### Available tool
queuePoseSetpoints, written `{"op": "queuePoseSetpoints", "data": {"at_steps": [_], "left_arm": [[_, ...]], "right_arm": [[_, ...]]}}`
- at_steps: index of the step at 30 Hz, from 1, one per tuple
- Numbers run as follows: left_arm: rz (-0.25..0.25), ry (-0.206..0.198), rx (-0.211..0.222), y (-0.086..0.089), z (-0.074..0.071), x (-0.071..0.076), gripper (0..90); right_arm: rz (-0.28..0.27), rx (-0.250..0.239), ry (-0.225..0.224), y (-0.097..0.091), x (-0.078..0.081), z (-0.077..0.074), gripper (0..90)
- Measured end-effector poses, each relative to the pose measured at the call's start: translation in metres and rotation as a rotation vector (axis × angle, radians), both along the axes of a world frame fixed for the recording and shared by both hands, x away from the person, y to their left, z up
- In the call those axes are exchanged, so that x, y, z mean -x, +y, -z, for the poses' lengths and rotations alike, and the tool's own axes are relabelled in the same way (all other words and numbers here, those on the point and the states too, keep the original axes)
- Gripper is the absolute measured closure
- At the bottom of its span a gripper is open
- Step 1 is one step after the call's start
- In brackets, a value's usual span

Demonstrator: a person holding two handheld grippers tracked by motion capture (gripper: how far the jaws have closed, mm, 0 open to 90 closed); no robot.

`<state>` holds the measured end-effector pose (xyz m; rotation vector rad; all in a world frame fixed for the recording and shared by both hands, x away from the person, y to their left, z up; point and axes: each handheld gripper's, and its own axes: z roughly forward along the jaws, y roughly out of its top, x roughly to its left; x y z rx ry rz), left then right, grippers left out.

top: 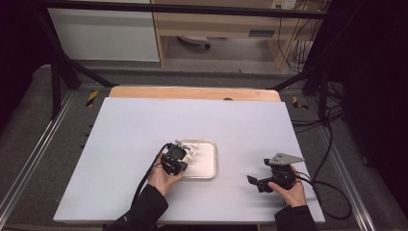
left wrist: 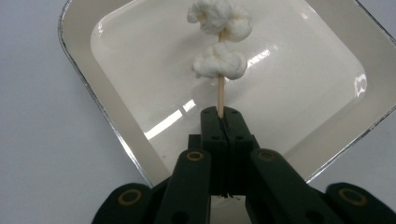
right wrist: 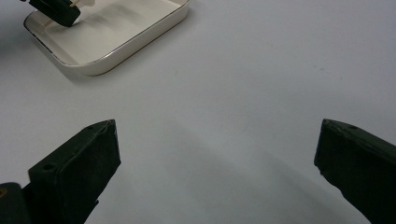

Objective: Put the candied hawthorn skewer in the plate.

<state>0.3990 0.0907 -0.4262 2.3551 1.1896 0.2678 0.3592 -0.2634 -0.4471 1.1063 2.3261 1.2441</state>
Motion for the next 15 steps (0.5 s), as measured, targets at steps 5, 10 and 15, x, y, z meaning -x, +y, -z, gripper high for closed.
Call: {"op": "queuePoseSetpoints", "data": {"at_steps": [5, 10, 15], "left_arm": [[0.01, -0.007, 0.0, 0.0003, 0.0, -0.0003, 86.3], [0.022, -0.019, 0.002, 0.0023, -0.001, -0.0005, 74.3], [0.038, -0.057, 0.01, 0.0073, -0.0073, 0.0008, 63.0]], "right_arm": [[0.0, -0.003, 0.0, 0.0, 0.0003, -0.0002, 0.8], [-0.001, 0.0, 0.0, 0.0001, 0.0001, 0.0002, 0.8], [0.0, -0.004, 0.001, 0.0001, 0.0, 0.0, 0.8]]}}
